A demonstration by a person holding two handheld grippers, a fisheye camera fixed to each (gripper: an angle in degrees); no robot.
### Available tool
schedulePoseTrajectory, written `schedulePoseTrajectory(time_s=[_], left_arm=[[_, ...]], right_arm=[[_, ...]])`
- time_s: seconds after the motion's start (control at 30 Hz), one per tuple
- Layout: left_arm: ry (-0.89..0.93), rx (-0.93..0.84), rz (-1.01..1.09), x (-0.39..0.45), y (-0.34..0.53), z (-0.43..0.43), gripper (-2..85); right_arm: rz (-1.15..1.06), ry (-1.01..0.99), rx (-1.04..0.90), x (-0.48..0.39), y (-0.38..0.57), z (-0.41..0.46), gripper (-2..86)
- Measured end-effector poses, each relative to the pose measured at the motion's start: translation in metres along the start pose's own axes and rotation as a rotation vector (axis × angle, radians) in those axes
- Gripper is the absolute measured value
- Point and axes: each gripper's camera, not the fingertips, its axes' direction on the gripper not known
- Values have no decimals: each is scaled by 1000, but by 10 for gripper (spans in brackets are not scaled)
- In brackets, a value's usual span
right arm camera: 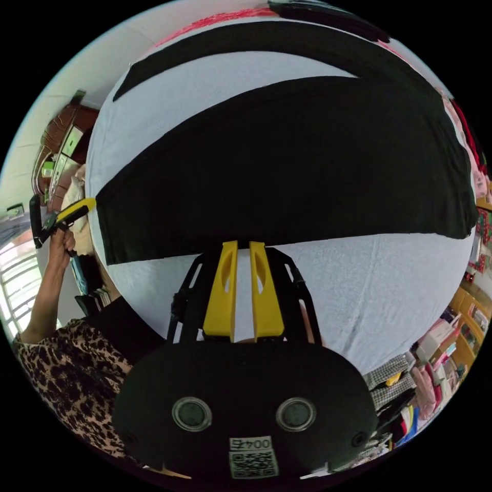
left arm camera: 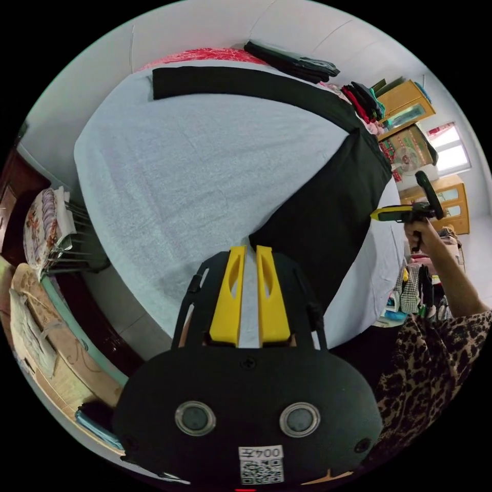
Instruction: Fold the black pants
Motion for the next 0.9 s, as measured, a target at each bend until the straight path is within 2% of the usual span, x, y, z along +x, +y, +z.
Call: schedulePoseTrajectory(time_s=[0.1, 0.27, 0.4, 0.5, 0.63, 0.73, 0.83, 0.9], left_arm=[[-83, 16, -24, 13, 1, -17, 18], [-47, 50, 47, 68, -12, -30, 18], [-17, -9, 168, 136, -36, -11, 17], [-60, -72, 212, 172, -46, 8, 15], [-127, -120, 218, 195, -45, 21, 12], [-93, -119, 177, 205, -49, 18, 11], [-110, -138, 162, 224, -56, 17, 10], [-140, -141, 163, 238, -59, 16, 9]], right_arm=[[28, -42, 43, 10, 18, -5, 37], [38, -44, 64, 19, 43, -16, 37], [4, -21, 83, 26, 68, -30, 39], [-31, -10, 122, 33, 90, -41, 38], [-57, -60, 177, 49, 120, -57, 42], [-67, -99, 168, 71, 145, -75, 59], [41, -159, 257, 117, 176, -107, 74], [185, -301, 325, 170, 198, -132, 91]])
